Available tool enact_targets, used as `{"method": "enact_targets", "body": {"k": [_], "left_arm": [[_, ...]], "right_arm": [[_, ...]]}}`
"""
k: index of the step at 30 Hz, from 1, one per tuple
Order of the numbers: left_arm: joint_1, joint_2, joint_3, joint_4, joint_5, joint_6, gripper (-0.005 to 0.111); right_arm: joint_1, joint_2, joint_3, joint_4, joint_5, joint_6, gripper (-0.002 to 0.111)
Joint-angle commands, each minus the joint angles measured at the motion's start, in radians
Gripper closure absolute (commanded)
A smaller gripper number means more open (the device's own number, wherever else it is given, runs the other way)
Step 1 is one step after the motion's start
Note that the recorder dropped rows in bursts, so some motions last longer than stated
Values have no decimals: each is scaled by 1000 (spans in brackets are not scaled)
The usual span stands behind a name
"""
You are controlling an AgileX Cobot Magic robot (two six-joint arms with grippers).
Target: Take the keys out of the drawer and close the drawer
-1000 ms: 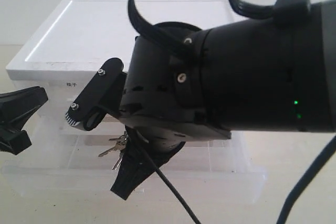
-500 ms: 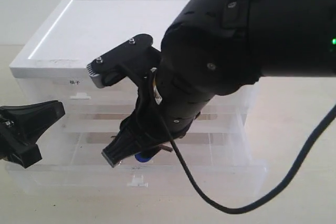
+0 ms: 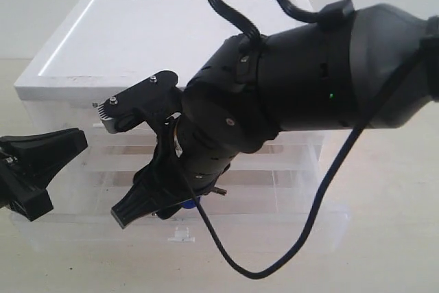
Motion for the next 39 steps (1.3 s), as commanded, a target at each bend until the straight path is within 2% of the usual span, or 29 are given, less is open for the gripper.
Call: {"method": "enact_targets", "body": {"k": [1, 5, 8, 9, 15, 16, 32, 39], "left_arm": [[2, 1, -3, 7, -6, -10, 102], [2, 1, -3, 7, -6, -10, 102], [2, 1, -3, 7, -6, -10, 102], [2, 1, -3, 7, -6, -10, 102], [2, 1, -3, 9, -5, -10, 102], [2, 1, -3, 9, -5, -10, 102], [2, 1, -3, 13, -4, -10, 102], [2, 1, -3, 13, -4, -15, 102]], "right_arm": [[-7, 40, 4, -58, 79, 0, 56], [-7, 57, 4, -221, 191, 105, 56], [-7, 61, 4, -253, 196, 142, 56], [-7, 61, 4, -253, 184, 142, 60], [-7, 61, 4, -247, 142, 83, 104], [-7, 57, 4, -247, 142, 81, 108], [-5, -213, 4, -249, 132, 51, 108], [36, -229, 4, -265, 123, 40, 108]]}}
